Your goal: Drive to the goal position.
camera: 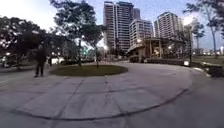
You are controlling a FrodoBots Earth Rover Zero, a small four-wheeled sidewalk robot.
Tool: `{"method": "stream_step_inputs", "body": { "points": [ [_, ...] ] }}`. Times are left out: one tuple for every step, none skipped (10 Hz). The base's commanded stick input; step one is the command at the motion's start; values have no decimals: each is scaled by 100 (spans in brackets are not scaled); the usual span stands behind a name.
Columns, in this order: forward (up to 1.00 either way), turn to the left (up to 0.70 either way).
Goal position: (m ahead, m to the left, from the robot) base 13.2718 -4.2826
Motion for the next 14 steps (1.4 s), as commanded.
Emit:
{"method": "stream_step_inputs", "body": {
  "points": [
    [70, 0],
    [70, 0],
    [70, 0],
    [70, 0],
    [70, 0],
    [70, -12],
    [70, -28],
    [70, -35],
    [70, -35],
    [70, -35],
    [70, -35],
    [70, -35],
    [70, -35],
    [70, -35]
  ]
}}
